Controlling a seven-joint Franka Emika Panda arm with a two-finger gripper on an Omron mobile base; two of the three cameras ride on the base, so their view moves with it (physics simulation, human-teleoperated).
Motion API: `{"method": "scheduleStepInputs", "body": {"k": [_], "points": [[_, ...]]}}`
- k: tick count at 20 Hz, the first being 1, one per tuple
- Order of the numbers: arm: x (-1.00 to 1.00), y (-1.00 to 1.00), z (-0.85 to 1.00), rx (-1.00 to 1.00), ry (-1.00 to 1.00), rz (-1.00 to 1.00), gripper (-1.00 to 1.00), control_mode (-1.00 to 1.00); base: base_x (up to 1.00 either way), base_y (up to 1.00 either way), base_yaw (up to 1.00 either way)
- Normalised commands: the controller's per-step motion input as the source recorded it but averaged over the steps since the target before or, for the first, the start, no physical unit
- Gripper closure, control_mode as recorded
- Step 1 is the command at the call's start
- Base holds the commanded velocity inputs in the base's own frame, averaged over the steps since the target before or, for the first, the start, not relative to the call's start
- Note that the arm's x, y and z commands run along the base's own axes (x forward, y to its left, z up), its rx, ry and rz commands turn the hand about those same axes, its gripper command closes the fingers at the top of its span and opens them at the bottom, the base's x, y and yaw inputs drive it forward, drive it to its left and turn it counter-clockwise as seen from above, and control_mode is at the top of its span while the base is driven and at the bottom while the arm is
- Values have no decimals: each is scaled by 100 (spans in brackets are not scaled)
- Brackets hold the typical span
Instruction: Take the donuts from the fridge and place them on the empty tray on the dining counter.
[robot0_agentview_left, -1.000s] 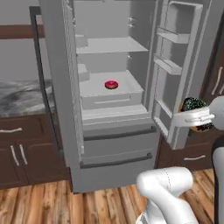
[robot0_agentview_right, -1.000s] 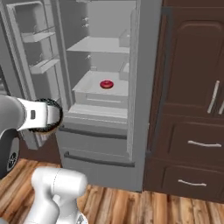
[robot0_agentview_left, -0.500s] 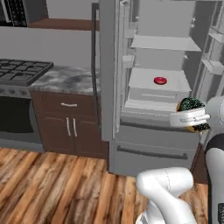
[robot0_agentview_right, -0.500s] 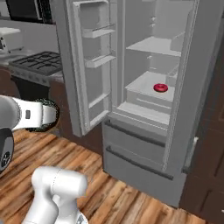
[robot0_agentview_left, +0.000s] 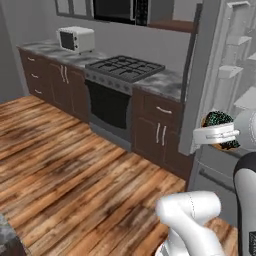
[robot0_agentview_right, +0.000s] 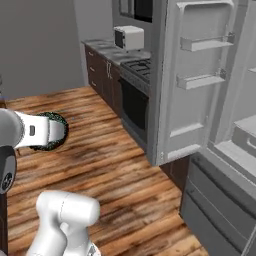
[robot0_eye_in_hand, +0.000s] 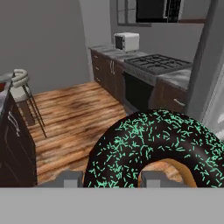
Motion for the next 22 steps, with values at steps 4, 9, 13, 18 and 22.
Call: {"method": "scheduleStepInputs", "body": {"k": [4, 9, 13, 18, 22], "points": [[0, 0, 0, 0, 0, 0, 100, 100, -34, 0, 78], [0, 0, 0, 0, 0, 0, 100, 100, -16, 2, 67], [0, 0, 0, 0, 0, 0, 100, 100, 0, 81, 32], [0, 0, 0, 0, 0, 0, 100, 100, 13, 100, 17], [0, 0, 0, 0, 0, 0, 100, 100, 19, 100, 7]]}}
